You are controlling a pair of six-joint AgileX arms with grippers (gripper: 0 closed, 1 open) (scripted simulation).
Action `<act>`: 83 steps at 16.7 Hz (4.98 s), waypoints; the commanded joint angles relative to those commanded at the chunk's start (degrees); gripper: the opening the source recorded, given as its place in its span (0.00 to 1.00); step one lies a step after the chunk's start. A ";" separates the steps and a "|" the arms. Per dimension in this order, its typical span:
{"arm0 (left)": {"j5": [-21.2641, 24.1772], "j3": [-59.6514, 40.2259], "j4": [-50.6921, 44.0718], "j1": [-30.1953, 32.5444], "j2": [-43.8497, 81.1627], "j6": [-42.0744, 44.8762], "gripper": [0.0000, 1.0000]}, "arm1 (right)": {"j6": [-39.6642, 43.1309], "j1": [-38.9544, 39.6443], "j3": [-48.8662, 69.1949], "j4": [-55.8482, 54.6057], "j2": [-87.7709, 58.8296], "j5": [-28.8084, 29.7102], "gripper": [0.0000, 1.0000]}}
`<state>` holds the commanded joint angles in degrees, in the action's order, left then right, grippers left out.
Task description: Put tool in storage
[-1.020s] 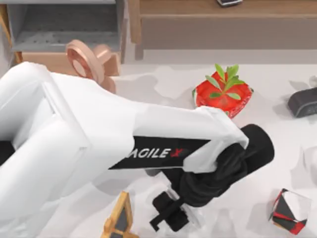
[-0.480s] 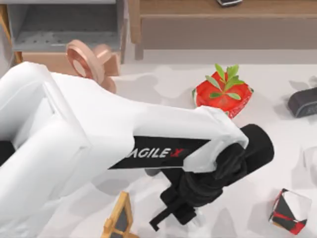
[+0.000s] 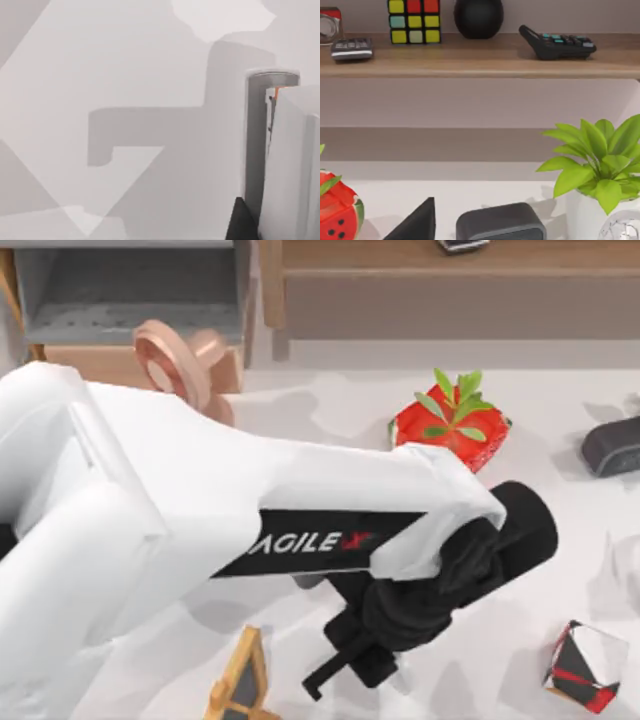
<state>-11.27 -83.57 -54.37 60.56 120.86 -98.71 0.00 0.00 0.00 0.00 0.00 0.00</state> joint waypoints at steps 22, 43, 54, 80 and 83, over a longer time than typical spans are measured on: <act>3.89 -25.83 -9.09 -41.34 -6.45 57.29 0.00 | 0.00 0.00 0.00 0.00 0.00 0.00 1.00; 16.98 -32.06 -5.37 -81.50 14.66 122.22 0.00 | 0.00 0.00 0.00 0.00 0.00 0.00 1.00; 17.14 -31.11 -3.79 -81.66 15.45 122.12 0.23 | 0.00 0.00 0.00 0.00 0.00 0.00 1.00; 20.37 -26.53 8.27 -82.08 7.76 128.34 1.00 | 0.00 0.00 0.00 0.00 0.00 0.00 1.00; 23.14 -21.09 22.49 -84.50 1.25 135.16 1.00 | 0.00 0.00 0.00 0.00 0.00 0.00 1.00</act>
<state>11.87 -104.65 -31.88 -23.94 122.11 36.45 0.00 0.00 0.00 0.00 0.00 0.00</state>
